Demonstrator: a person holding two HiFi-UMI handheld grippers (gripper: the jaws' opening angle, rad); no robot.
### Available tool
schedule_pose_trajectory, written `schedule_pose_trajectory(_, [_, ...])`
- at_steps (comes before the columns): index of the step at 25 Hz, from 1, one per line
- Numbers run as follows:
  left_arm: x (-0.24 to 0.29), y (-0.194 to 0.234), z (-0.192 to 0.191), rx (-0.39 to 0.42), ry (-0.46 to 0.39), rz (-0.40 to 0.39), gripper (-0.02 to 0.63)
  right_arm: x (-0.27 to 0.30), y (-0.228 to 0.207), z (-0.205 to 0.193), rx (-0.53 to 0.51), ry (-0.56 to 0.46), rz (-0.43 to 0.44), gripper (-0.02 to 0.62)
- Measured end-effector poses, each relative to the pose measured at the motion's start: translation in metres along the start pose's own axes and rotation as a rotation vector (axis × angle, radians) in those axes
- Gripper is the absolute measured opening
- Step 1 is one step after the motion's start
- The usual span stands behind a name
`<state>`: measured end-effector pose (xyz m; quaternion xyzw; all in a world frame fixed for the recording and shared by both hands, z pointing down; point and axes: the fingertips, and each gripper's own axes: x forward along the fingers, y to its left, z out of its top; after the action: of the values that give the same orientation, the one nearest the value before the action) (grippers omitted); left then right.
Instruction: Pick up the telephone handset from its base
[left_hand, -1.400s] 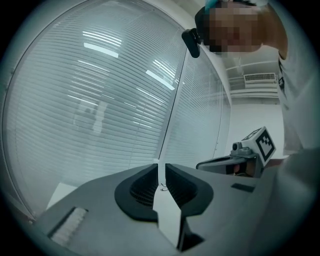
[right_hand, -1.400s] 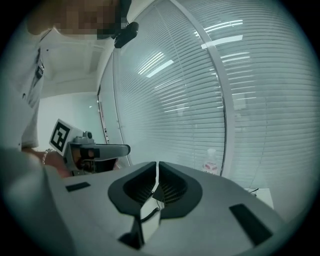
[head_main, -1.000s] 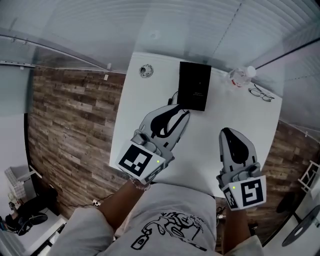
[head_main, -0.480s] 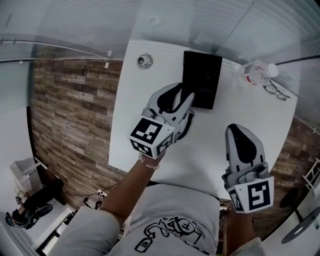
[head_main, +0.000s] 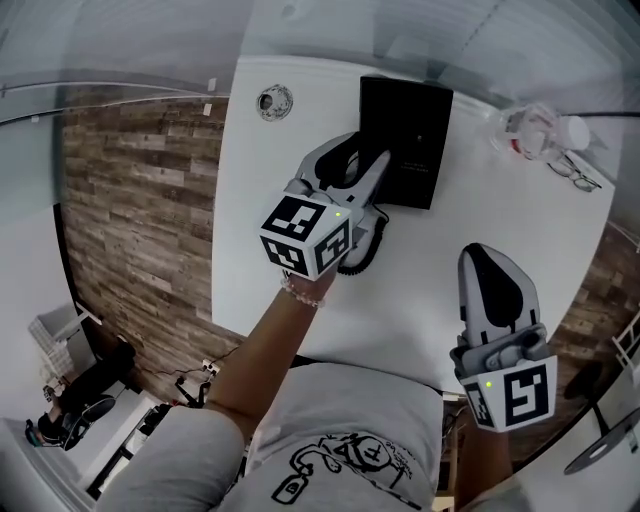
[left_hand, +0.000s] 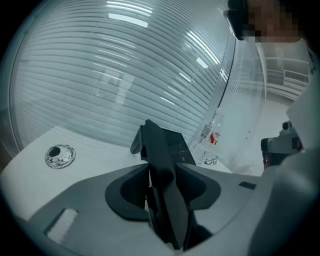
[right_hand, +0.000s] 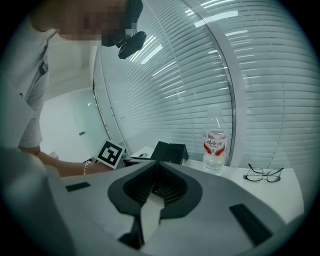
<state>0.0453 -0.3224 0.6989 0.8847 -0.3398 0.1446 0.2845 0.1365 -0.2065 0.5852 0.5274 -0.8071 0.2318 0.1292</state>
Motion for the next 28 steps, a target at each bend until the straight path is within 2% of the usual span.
schedule_pose_trajectory(3, [0.001,0.002,0.000,-0.049,-0.001,0.001,0.141,0.002,-0.004,-0.003,0.010,0.003,-0.003,0.017])
schedule_pose_trajectory(5, [-0.004,0.002,0.005,-0.078,-0.017,0.007,0.104,0.001,-0.006,-0.002,0.013,0.001,-0.006,0.017])
schedule_pose_trajectory(9, [-0.015,0.002,0.015,-0.095,-0.039,0.022,0.071,-0.002,-0.005,0.001,0.015,-0.008,-0.010,0.017])
schedule_pose_trajectory(17, [-0.038,-0.016,0.038,-0.085,-0.084,-0.003,0.069,-0.016,0.006,0.022,-0.009,-0.044,-0.012,0.017])
schedule_pose_trajectory(28, [-0.115,-0.084,0.097,-0.036,-0.205,-0.099,0.069,-0.060,0.028,0.083,-0.085,-0.153,-0.033,0.016])
